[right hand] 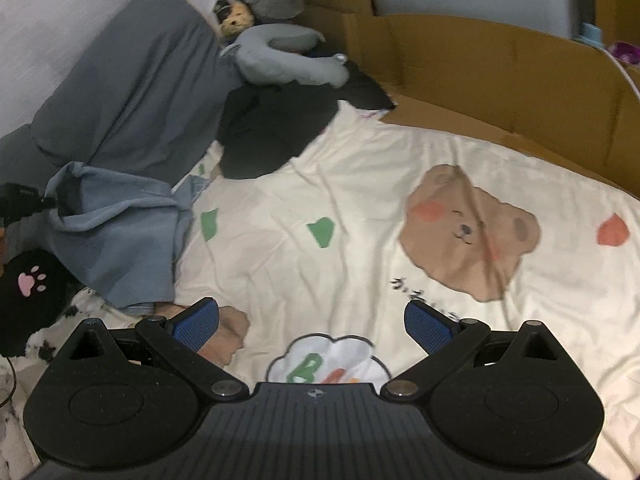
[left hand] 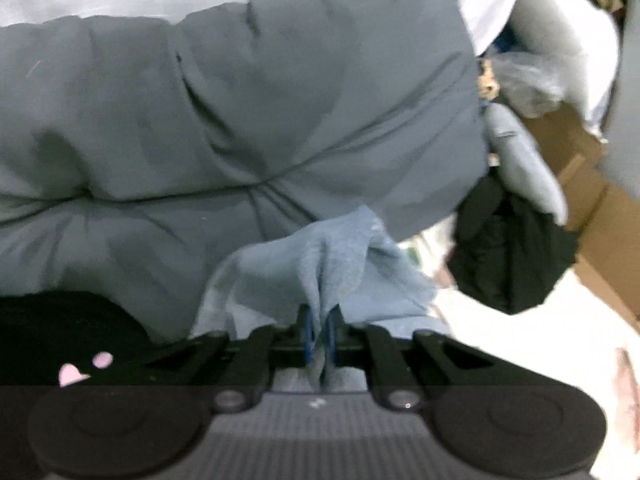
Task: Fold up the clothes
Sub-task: 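Lift the pants with the left tool while the right tool grasps them too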
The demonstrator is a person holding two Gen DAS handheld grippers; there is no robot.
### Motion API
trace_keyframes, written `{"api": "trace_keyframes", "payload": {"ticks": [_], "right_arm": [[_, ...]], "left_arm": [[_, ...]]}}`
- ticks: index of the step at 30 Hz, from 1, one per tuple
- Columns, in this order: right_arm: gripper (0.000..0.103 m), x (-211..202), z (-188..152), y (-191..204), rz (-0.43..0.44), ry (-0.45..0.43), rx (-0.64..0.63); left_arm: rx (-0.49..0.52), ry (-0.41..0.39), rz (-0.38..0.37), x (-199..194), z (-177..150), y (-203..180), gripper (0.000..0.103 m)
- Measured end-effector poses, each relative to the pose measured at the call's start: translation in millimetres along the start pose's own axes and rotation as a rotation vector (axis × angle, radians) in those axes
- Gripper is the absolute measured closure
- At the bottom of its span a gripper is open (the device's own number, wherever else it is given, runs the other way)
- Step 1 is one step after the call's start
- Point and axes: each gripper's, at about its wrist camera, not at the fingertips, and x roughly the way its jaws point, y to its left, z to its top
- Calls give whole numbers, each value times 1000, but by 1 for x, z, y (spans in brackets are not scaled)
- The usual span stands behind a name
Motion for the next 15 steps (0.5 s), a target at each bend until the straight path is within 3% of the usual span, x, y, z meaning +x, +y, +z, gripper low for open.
{"api": "trace_keyframes", "payload": {"ticks": [7, 15], "right_arm": [[2, 11, 15, 26, 68, -16, -65], [2, 30, 25, 75, 192, -22, -200]], "left_arm": [[22, 21, -135, -26, -13, -24, 96], [40, 113, -305, -42, -47, -63, 96]]}}
